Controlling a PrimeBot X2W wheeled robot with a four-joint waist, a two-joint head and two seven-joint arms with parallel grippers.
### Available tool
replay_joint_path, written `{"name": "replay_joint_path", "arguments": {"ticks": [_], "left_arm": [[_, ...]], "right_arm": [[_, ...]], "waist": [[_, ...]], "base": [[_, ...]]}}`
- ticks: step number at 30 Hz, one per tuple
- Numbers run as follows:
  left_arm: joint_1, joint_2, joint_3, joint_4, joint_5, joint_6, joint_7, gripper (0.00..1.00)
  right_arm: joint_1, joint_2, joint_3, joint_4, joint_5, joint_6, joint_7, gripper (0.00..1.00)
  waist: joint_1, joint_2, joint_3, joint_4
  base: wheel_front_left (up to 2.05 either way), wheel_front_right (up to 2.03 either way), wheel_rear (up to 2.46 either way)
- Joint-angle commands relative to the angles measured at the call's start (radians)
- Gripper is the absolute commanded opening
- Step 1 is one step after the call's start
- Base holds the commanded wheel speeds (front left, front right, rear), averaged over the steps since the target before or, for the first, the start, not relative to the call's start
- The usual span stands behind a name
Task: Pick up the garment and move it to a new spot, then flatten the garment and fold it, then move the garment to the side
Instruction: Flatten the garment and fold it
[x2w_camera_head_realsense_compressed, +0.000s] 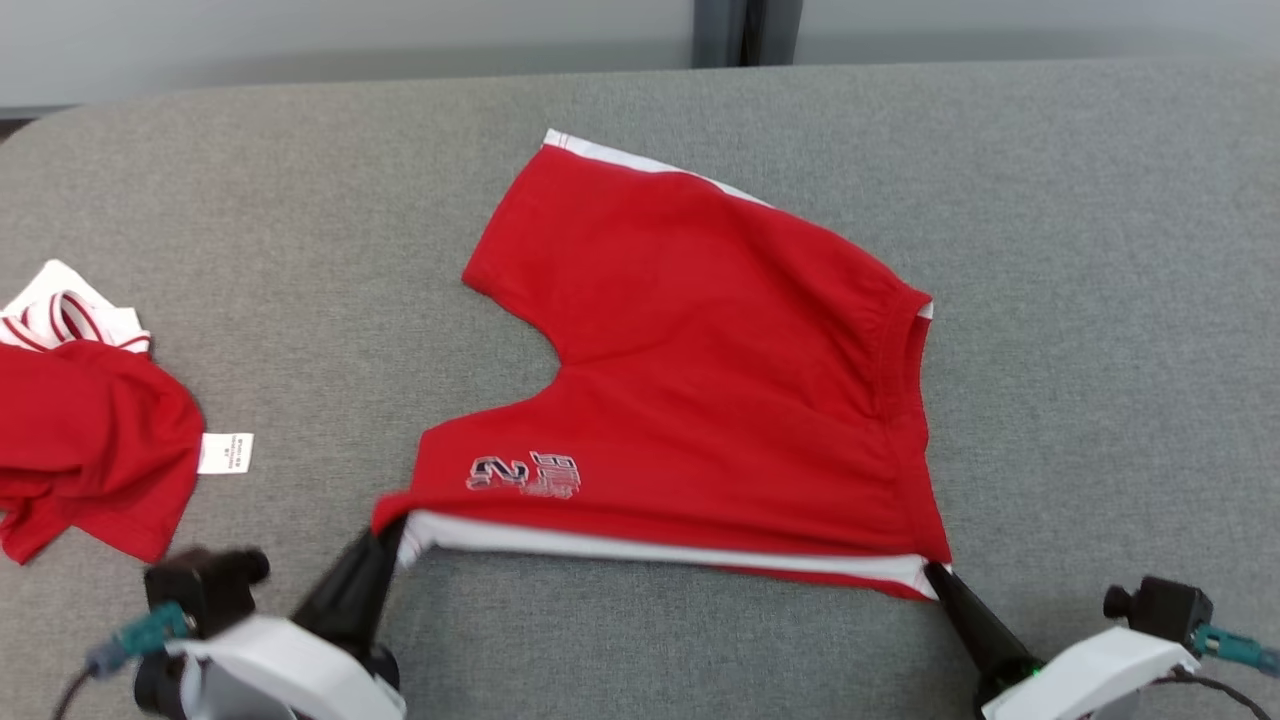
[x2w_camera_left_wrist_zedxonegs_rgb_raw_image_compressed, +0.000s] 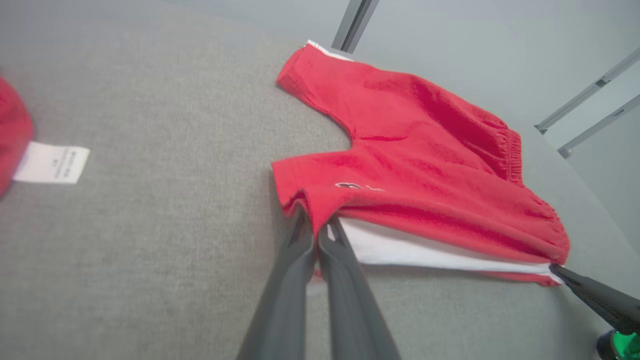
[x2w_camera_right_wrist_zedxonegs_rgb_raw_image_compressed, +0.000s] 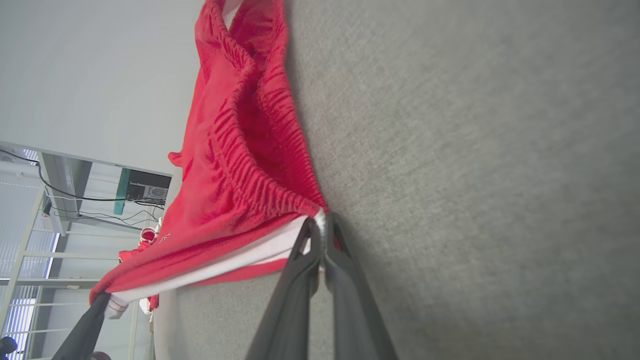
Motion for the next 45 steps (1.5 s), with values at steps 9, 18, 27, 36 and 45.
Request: {"name": "replay_joint_path", "arguments": {"ticks": [9,18,27,36,45], "left_arm": [[-0.349,0.086,0.024,0.011,0.076,-0.065,0.103,0.00],[-0.757,0.074,0.002,0.272,0.066,-0.197,0.252,0.00],[-1.011,0.049,-0.031,0.532,0.049,-0.283,0.290,0.00],[-1.143,0.045,-0.099,0.692,0.022,-0.299,0.311,0.00],[-1.188,0.036,-0.157,0.779,-0.034,-0.298,0.285,1.00]], "right_arm": [[-0.119,0.074,-0.039,-0.107,-0.041,-0.003,0.018,0.00],[-0.371,0.172,-0.027,-0.108,-0.060,-0.003,-0.032,0.00],[-0.587,0.204,0.019,-0.004,-0.029,-0.003,-0.094,0.00],[-0.688,0.217,0.090,0.070,0.031,-0.003,-0.149,0.00],[-0.712,0.194,0.161,0.083,0.060,-0.003,-0.202,1.00]], "waist": [[0.0000,0.0000,0.117,-0.048],[0.0000,0.0000,0.232,-0.149],[0.0000,0.0000,0.315,-0.212],[0.0000,0.0000,0.361,-0.247],[0.0000,0.0000,0.364,-0.247]], "base": [[0.00,0.00,0.00],[0.00,0.00,0.00],[0.00,0.00,0.00],[0.00,0.00,0.00],[0.00,0.00,0.00]]}}
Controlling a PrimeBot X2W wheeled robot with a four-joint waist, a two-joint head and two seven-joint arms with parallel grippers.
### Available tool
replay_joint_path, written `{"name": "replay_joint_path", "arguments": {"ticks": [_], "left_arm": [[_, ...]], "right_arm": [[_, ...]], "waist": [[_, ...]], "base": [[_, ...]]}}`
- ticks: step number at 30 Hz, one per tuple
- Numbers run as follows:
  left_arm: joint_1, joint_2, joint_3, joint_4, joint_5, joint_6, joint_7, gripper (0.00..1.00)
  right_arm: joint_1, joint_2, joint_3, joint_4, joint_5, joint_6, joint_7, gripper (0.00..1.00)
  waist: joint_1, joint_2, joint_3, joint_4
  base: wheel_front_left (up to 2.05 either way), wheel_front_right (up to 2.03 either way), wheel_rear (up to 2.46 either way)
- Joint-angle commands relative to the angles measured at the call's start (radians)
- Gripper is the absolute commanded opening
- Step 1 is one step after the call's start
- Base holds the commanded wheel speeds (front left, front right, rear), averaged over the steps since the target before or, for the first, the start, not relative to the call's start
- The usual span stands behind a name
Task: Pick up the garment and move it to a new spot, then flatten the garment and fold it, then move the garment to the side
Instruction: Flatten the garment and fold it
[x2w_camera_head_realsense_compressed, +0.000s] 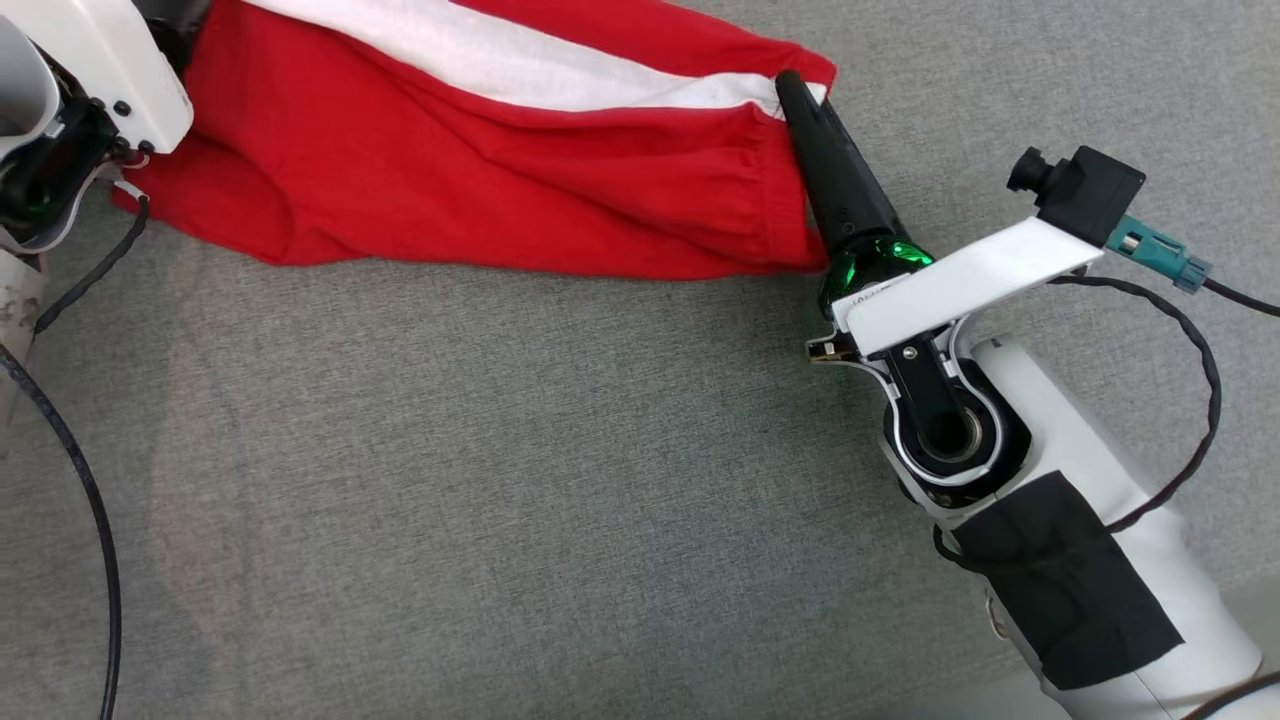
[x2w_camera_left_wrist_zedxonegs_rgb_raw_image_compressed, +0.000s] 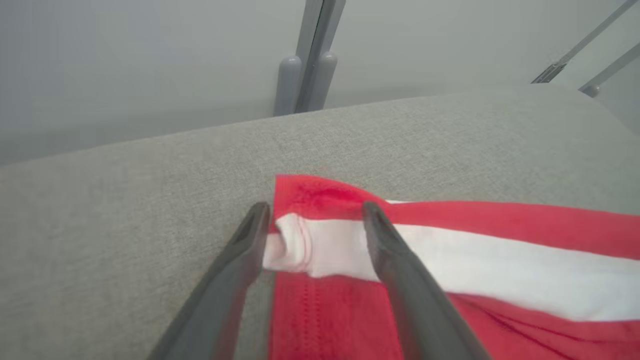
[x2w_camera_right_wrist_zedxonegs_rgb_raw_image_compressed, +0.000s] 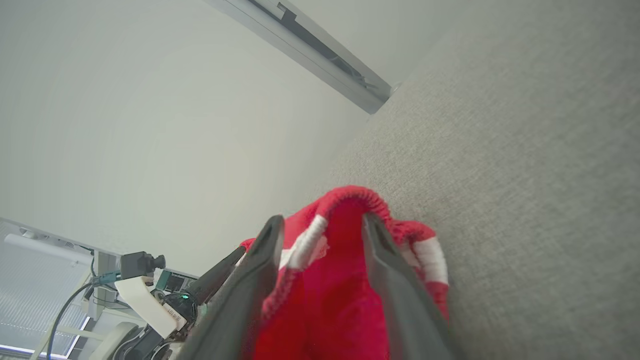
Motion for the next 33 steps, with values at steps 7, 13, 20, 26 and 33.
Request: {"name": "replay_joint_path", "arguments": {"ticks": [7,13,20,26,33], "left_arm": [[0.055,0.010,0.014,-0.004,0.052,0.052,-0.223,1.00],[0.203,0.015,0.041,-0.111,0.102,0.177,-0.436,1.00],[0.430,0.034,0.074,-0.356,0.159,0.338,-0.534,1.00],[0.654,0.034,0.132,-0.584,0.222,0.474,-0.548,1.00],[0.863,0.015,0.166,-0.732,0.303,0.555,-0.548,1.00]], "right_arm": [[0.085,-0.080,-0.006,-0.024,-0.077,0.000,-0.046,1.00],[0.187,-0.090,-0.126,-0.094,-0.271,0.001,-0.049,1.00],[0.308,-0.064,-0.254,-0.174,-0.544,0.001,-0.049,1.00],[0.387,-0.042,-0.326,-0.202,-0.732,0.001,-0.049,1.00],[0.475,-0.033,-0.366,-0.200,-0.835,0.001,-0.049,1.00]], "waist": [[0.0000,0.0000,-0.040,0.040],[0.0000,0.0000,-0.087,0.084],[0.0000,0.0000,-0.140,0.132],[0.0000,0.0000,-0.191,0.161],[0.0000,0.0000,-0.244,0.188]], "base": [[0.00,0.00,0.00],[0.00,0.00,0.00],[0.00,0.00,0.00],[0.00,0.00,0.00],[0.00,0.00,0.00]]}}
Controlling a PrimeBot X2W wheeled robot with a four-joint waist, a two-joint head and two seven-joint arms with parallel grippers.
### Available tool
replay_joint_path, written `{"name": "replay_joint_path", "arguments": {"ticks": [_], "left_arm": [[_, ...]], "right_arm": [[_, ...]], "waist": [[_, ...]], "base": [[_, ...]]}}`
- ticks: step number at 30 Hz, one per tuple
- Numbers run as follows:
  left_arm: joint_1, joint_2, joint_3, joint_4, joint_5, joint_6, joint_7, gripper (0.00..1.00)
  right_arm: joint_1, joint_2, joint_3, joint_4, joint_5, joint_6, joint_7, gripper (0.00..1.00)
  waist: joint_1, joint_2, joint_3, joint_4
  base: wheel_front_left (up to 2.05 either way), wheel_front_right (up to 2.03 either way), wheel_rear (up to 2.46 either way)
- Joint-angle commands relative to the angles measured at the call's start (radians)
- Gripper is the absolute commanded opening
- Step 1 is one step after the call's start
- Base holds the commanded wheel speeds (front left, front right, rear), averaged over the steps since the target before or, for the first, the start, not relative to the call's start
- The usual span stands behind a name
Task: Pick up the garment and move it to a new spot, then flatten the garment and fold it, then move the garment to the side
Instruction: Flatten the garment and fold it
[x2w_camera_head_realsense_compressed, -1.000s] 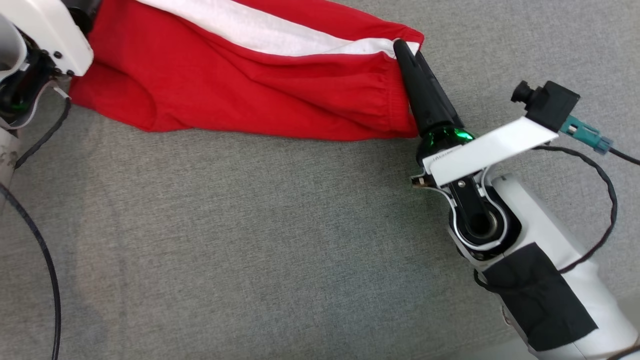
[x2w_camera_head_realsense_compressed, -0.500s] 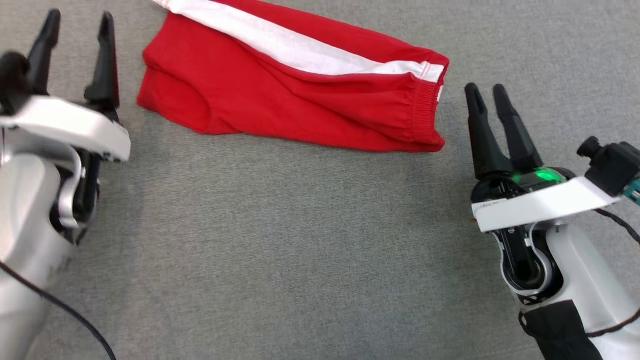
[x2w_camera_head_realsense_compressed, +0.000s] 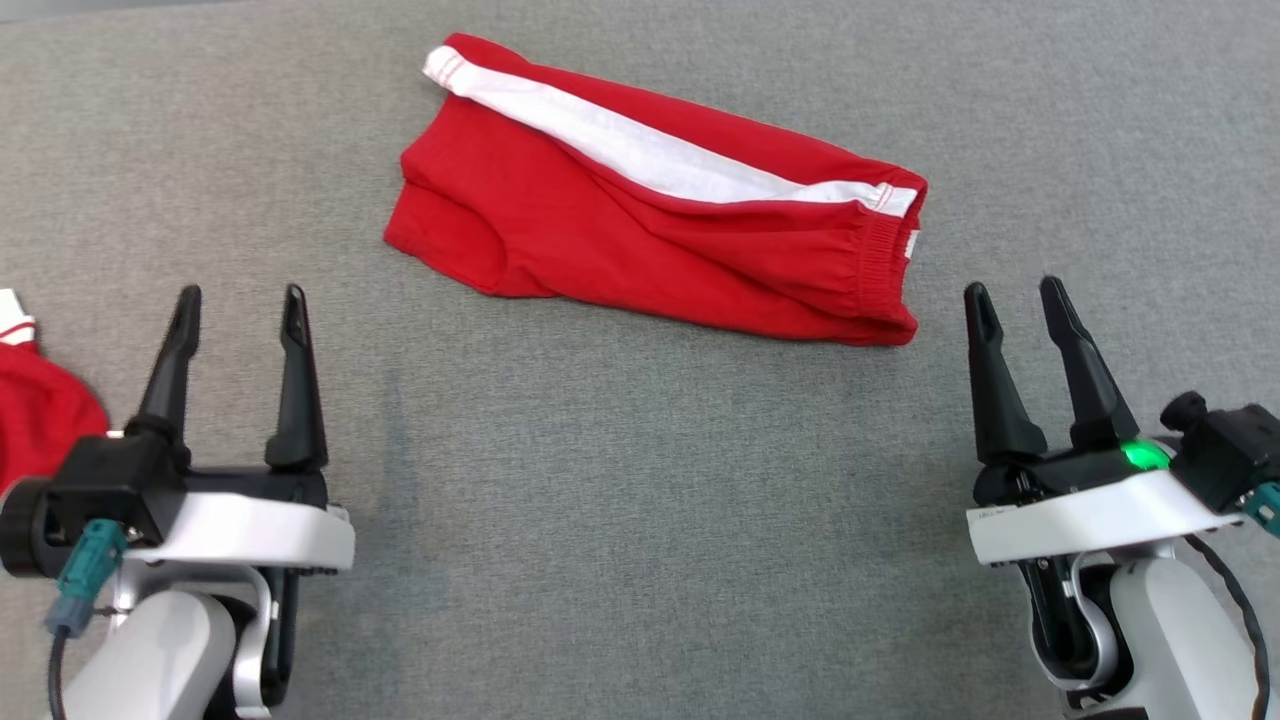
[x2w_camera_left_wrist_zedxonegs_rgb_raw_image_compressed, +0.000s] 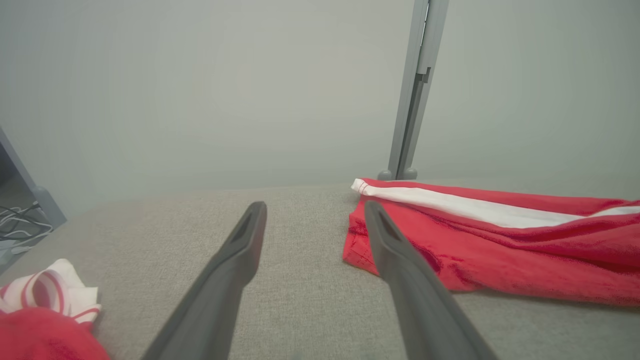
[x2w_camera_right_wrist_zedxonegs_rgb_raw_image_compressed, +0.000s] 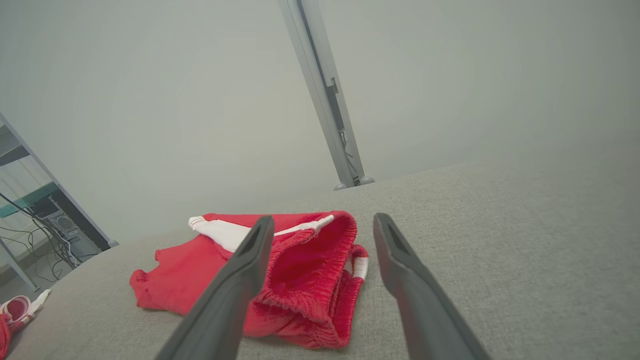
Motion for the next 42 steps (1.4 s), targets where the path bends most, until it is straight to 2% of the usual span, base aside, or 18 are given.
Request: {"name": "replay_joint_path", "arguments": {"ticks": [1,6,14,19,24,29,35,42], "left_arm": [[0.013,-0.003,0.003,-0.006,0.005,0.001,-0.005,1.00],[0.039,-0.011,-0.007,-0.003,0.005,-0.020,-0.005,1.00],[-0.008,-0.006,-0.028,0.026,-0.019,-0.068,0.035,1.00],[-0.098,-0.036,-0.048,0.081,-0.105,-0.168,0.122,1.00],[-0.208,-0.073,-0.047,0.219,-0.233,-0.279,0.243,1.00],[-0.326,-0.086,-0.020,0.390,-0.330,-0.353,0.346,1.00],[-0.415,-0.092,-0.002,0.522,-0.393,-0.394,0.425,1.00],[-0.490,-0.135,0.023,0.653,-0.478,-0.452,0.490,1.00]], "right_arm": [[0.015,-0.001,-0.010,-0.003,-0.002,0.001,-0.002,1.00],[0.051,0.005,-0.030,-0.008,-0.020,0.001,-0.002,1.00],[0.056,0.021,-0.019,-0.011,-0.023,0.001,-0.002,1.00],[0.045,0.028,-0.008,-0.012,-0.013,0.001,-0.002,1.00],[0.028,0.036,0.009,-0.014,-0.001,0.001,-0.002,1.00],[0.016,0.046,0.012,-0.019,0.016,0.001,-0.002,1.00],[0.009,0.050,0.014,-0.018,0.033,0.001,-0.002,1.00],[-0.003,0.051,0.023,-0.021,0.066,0.001,-0.002,1.00]], "waist": [[0.0000,0.0000,-0.012,0.013],[0.0000,0.0000,-0.023,0.023],[0.0000,0.0000,-0.023,0.011],[0.0000,0.0000,-0.009,0.000],[0.0000,0.0000,0.017,-0.037],[0.0000,0.0000,0.052,-0.086],[0.0000,0.0000,0.070,-0.115],[0.0000,0.0000,0.080,-0.136]], "base": [[0.00,0.00,0.00],[0.00,0.00,0.00],[0.00,0.00,0.00],[0.00,0.00,0.00],[0.00,0.00,0.00],[0.00,0.00,0.00],[0.00,0.00,0.00],[0.00,0.00,0.00]]}}
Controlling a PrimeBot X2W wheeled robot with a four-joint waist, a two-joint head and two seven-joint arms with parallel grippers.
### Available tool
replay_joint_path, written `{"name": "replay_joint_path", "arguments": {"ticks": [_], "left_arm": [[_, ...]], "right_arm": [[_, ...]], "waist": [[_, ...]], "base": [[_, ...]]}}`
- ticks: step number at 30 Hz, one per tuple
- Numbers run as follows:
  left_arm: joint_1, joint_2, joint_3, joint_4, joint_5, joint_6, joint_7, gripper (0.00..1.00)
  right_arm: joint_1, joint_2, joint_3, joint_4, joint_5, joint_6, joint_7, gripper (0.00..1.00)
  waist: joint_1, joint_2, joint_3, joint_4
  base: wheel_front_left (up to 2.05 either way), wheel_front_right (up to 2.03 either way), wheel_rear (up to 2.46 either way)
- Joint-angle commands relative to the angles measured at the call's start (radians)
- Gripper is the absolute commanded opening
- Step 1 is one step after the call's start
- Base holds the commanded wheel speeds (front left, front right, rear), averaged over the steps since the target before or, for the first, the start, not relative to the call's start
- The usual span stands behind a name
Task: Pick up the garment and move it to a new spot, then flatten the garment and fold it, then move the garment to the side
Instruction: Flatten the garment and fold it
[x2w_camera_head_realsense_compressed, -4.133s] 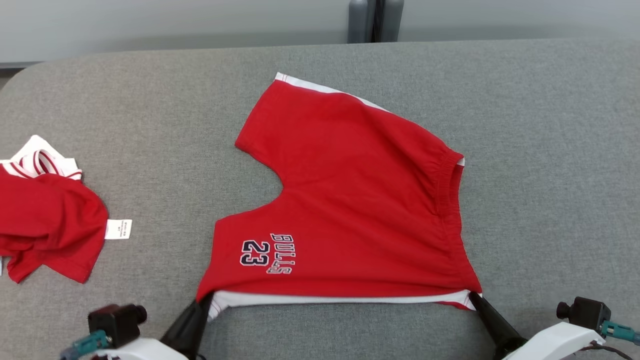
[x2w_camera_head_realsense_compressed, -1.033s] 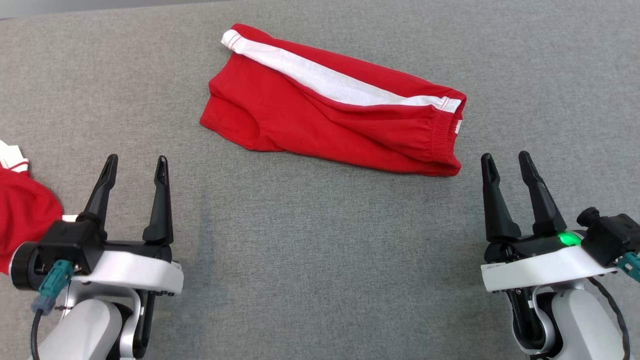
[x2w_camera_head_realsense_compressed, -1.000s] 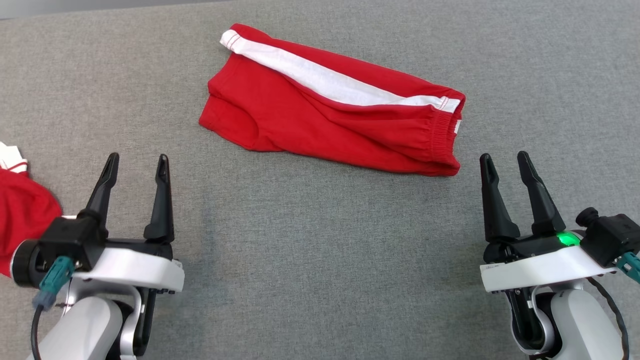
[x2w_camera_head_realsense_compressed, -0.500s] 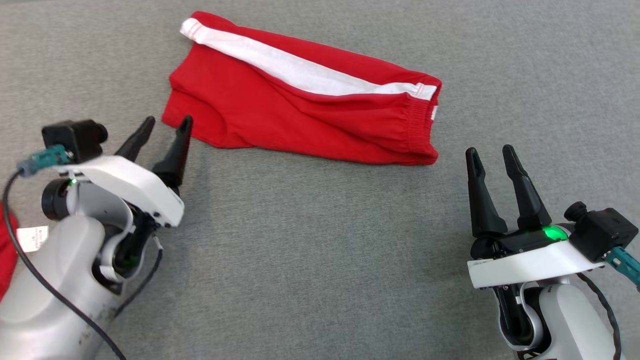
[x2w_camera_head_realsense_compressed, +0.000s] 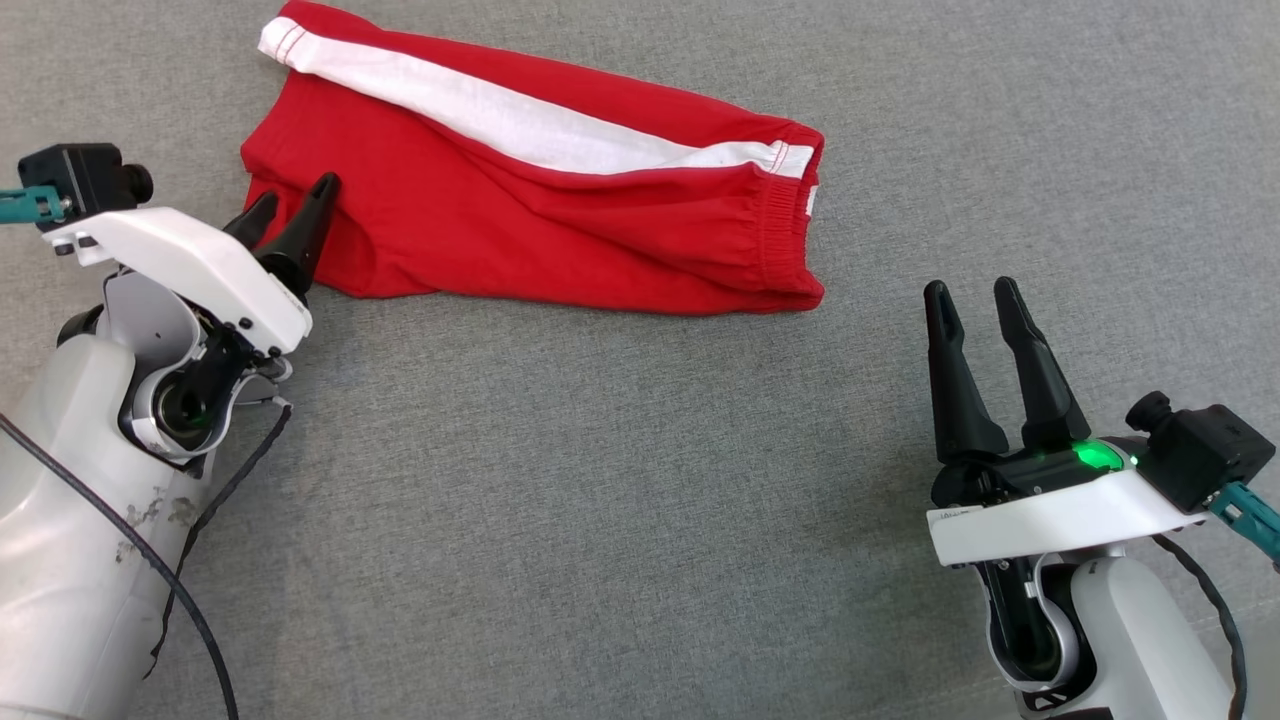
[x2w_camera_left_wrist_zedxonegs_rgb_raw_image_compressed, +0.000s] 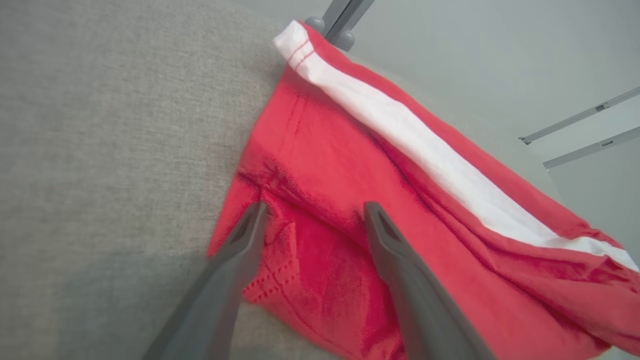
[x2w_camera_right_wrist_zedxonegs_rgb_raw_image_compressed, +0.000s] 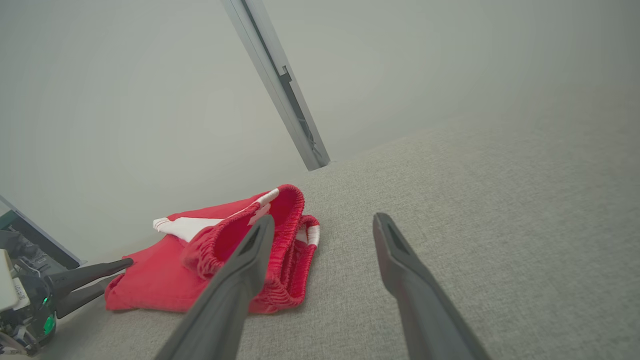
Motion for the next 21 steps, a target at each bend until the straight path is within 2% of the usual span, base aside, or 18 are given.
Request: {"name": "replay_joint_path", "arguments": {"ticks": [1,5,6,7,8,9,16,21], "left_arm": [[-0.018,-0.002,0.000,0.017,-0.006,-0.010,0.007,1.00],[-0.035,-0.022,-0.004,0.071,-0.023,-0.022,0.034,1.00],[-0.035,-0.026,-0.010,0.087,-0.026,-0.024,0.044,0.93],[-0.034,-0.028,-0.018,0.100,-0.026,-0.027,0.055,0.43],[-0.035,-0.031,-0.020,0.114,-0.026,-0.028,0.057,0.15],[-0.035,-0.034,-0.023,0.124,-0.029,-0.032,0.063,0.00],[0.016,-0.060,-0.013,0.123,-0.049,-0.055,0.019,0.00],[0.091,-0.082,0.003,0.072,-0.084,-0.072,-0.026,0.00]], "right_arm": [[-0.012,-0.004,-0.002,-0.003,0.006,0.001,-0.002,1.00],[-0.014,-0.004,0.001,-0.004,0.018,0.001,-0.002,1.00],[-0.013,-0.004,0.001,-0.003,0.020,0.001,-0.002,1.00],[-0.013,-0.004,0.001,-0.003,0.023,0.001,-0.002,1.00],[-0.014,-0.004,0.001,-0.003,0.025,0.001,-0.002,1.00],[-0.014,-0.004,0.001,-0.004,0.026,0.001,-0.002,1.00],[-0.005,-0.004,-0.013,-0.008,0.028,0.001,-0.002,1.00],[0.002,-0.004,-0.025,-0.015,0.019,0.001,-0.002,1.00]], "waist": [[0.0000,0.0000,0.002,-0.002],[0.0000,0.0000,0.007,-0.007],[0.0000,0.0000,0.008,-0.007],[0.0000,0.0000,0.009,-0.007],[0.0000,0.0000,0.011,-0.007],[0.0000,0.0000,0.012,-0.006],[0.0000,0.0000,0.011,0.015],[0.0000,0.0000,0.009,0.040]], "base": [[0.00,0.00,0.00],[0.00,0.00,0.00],[0.00,0.00,0.00],[0.00,0.00,0.00],[0.00,0.00,0.00],[0.00,0.00,0.00],[0.00,0.00,0.00],[0.00,0.00,0.00]]}}
